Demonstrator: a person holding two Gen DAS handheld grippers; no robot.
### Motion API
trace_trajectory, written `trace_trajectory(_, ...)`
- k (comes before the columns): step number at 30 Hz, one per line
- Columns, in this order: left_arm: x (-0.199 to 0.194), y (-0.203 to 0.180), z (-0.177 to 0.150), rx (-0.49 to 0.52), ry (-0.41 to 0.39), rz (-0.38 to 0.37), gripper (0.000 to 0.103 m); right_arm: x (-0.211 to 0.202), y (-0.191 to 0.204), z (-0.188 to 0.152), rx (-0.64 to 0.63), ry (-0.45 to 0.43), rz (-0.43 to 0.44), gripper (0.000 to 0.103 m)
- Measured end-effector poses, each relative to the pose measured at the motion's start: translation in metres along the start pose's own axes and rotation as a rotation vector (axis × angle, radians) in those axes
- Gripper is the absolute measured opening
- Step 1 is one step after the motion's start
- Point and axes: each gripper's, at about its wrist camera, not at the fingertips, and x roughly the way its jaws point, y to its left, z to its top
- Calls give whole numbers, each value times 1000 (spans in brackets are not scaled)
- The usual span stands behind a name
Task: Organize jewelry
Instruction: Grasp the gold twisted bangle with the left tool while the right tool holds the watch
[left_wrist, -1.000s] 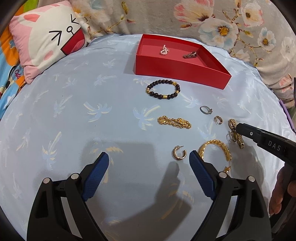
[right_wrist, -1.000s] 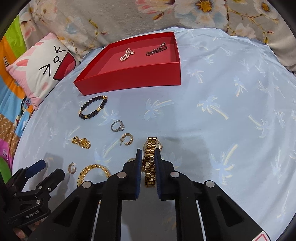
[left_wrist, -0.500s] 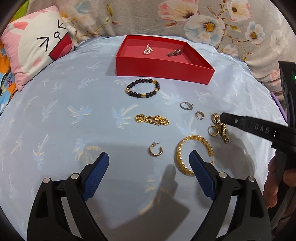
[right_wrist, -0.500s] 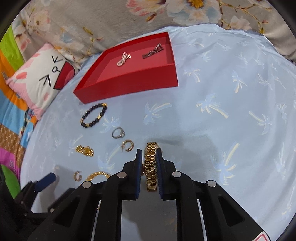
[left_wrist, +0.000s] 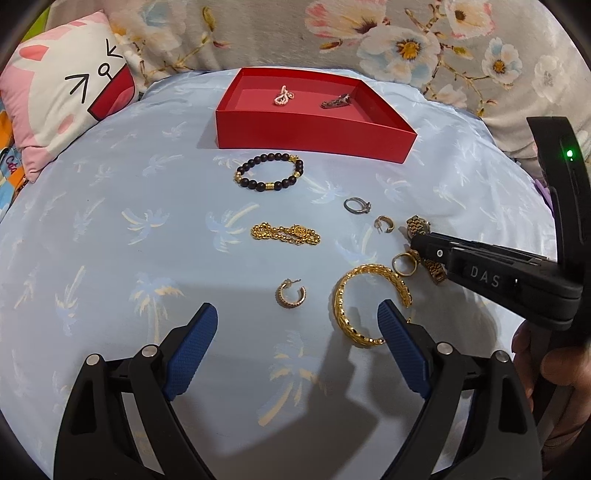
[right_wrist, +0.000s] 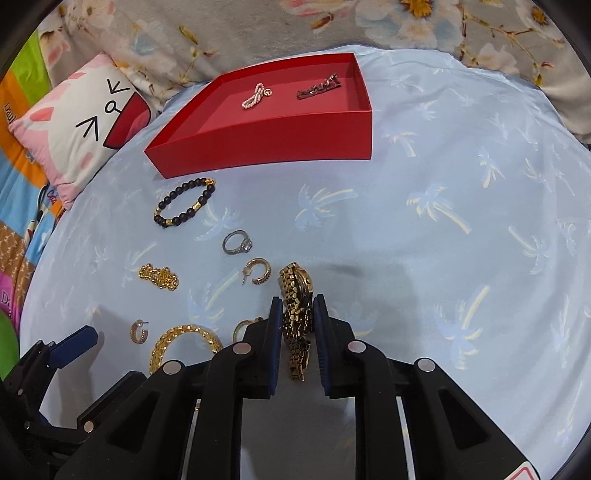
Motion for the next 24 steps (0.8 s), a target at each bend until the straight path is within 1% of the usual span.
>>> trace_trajectory(2,0,-2,-1,2,4,-6,86,-2,-3,-1,14,1,13,12)
trace_trajectory(6,1,-7,-1,13,8,-16,85,-11,-11,-8,32,-6,13,12)
trace_trajectory(9,4,-12,-2,24,14,-25,81,-18,-18,-13,48,-7,20,12)
trace_trajectory(11,7,-14,-2,26,25,-38,74,-22,-22,-16,51,-7,18,12)
trace_trajectory(13,11,-17,-2,28,37,-41,71,-27,-26,-18,60,-10,15,12)
trace_trajectory(15,12,-21,-1,44,31,-36,67,-30,-29,-19,70,-15,19,12)
trace_trajectory(16,12,-23,-1,49,31,-41,62,-32,-30,-18,72,-17,20,12)
trace_trajectory(19,13,-30,0,68,28,-38,56,-35,-33,-18,78,-24,24,12)
trace_trajectory(24,16,-39,0,117,14,-4,44,-35,-36,-17,85,-21,37,12)
